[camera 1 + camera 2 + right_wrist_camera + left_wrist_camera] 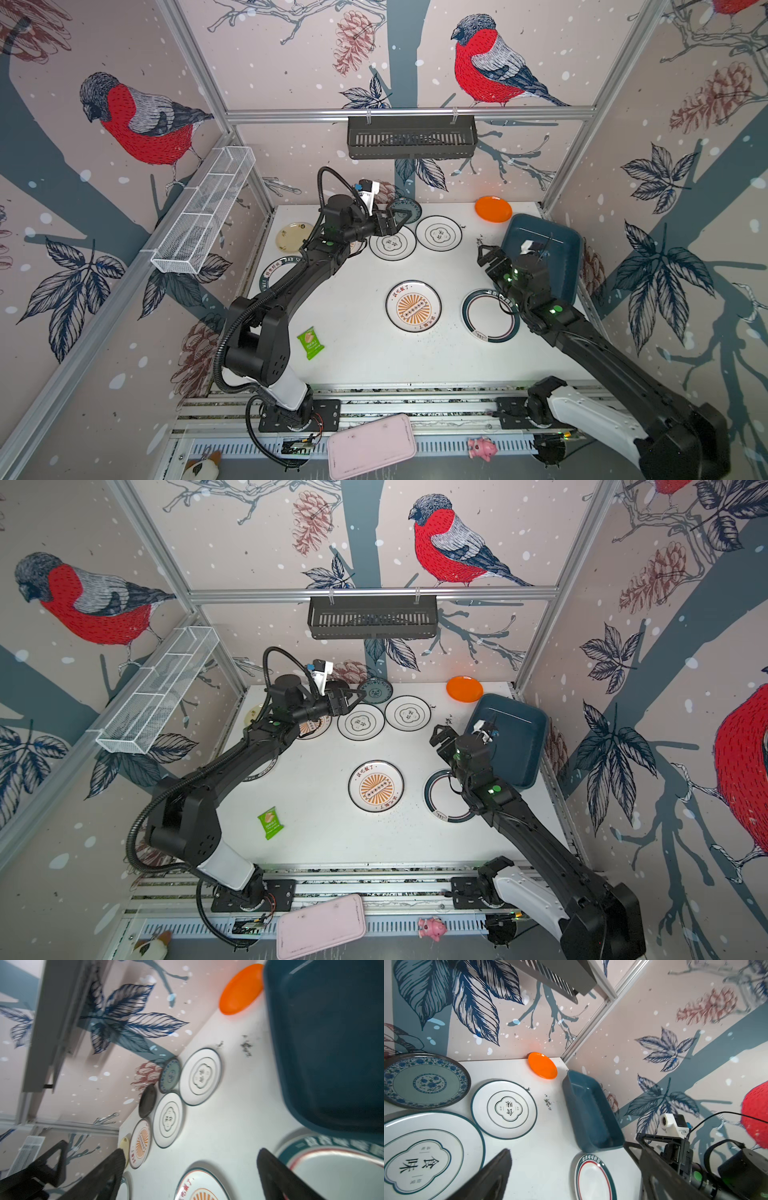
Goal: Place the plates into the plastic bin on the countertop
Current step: 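Reach the right gripper to the green-rimmed plate while the left arm reaches forward, then grasp the green-rimmed plate's edge with the right gripper and lift it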
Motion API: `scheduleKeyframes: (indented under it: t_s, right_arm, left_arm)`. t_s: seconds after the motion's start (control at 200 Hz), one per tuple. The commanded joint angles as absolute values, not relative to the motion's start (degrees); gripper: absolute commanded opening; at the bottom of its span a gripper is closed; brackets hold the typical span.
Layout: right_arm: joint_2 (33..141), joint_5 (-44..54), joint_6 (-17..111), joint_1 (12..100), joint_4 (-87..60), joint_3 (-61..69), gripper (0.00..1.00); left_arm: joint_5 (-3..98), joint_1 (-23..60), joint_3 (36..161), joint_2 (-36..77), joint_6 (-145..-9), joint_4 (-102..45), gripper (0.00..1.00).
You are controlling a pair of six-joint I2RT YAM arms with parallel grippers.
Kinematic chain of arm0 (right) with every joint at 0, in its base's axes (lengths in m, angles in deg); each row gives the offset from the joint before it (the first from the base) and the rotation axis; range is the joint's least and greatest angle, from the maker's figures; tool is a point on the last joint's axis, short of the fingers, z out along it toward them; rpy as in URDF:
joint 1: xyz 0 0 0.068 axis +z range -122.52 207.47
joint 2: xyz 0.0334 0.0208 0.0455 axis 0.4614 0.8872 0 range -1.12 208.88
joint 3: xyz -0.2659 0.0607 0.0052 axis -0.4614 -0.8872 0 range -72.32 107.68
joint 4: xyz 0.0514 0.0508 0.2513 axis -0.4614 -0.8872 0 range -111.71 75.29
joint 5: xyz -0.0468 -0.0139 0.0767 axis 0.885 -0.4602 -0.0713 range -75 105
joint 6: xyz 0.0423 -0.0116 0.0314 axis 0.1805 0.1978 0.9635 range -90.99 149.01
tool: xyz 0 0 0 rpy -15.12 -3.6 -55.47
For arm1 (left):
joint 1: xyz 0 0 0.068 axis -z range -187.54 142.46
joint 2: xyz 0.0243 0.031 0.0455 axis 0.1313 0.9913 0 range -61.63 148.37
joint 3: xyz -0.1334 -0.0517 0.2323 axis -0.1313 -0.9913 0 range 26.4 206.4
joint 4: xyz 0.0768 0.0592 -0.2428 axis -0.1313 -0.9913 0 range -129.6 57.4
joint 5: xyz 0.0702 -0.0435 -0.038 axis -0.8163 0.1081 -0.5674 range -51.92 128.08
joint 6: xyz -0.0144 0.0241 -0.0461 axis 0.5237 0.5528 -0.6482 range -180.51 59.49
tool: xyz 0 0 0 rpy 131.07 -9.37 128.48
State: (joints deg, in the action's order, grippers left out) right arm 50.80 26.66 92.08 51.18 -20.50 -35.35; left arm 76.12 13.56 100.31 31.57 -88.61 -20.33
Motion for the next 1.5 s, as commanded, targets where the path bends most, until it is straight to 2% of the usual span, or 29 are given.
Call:
scheduleKeyframes:
  t_s: [0.0,0.14,0.365,0.7,0.826,0.961,1.056,1.196,1.296,1.491]
  right_arm:
    - [46.1,22.5,96.4,47.8,-28.9,-40.0,1.00]
    - [41.0,18.7,94.5,43.5,-34.3,-44.6,1.00]
    - [40.0,12.4,89.0,37.3,-40.9,-47.0,1.00]
    - [39.0,-0.8,81.5,29.2,-38.6,-54.4,0.98]
    - [38.8,-5.9,80.1,25.6,-36.6,-58.0,0.91]
    - [37.1,-6.8,80.4,24.2,-36.0,-60.5,0.88]
    - [35.7,-8.3,82.1,24.0,-33.3,-63.4,0.80]
    - [33.8,-8.5,84.7,23.8,-31.2,-66.0,0.60]
    - [32.7,-7.3,85.0,23.8,-31.8,-66.1,0.51]
    - [32.5,-7.0,85.1,23.8,-31.8,-66.2,0.28]
  left_arm:
    - [72.6,15.6,102.8,33.0,-76.5,-32.1,0.96]
    - [70.3,18.3,101.9,33.2,-72.9,-34.2,0.96]
    - [69.7,20.7,103.5,34.9,-73.0,-35.5,0.96]
    - [67.1,27.6,106.4,38.0,-79.4,-33.5,0.96]
    - [66.1,29.2,106.3,37.6,-80.6,-34.9,0.95]
    - [65.8,30.1,102.5,35.2,-82.5,-32.3,0.95]
    - [65.5,30.1,101.4,34.3,-82.5,-32.2,0.95]
    - [64.4,30.1,100.4,32.9,-81.8,-32.4,0.95]
    - [64.3,30.1,100.2,32.5,-81.4,-32.6,0.95]
    - [64.4,30.0,100.2,32.6,-80.7,-32.9,0.95]
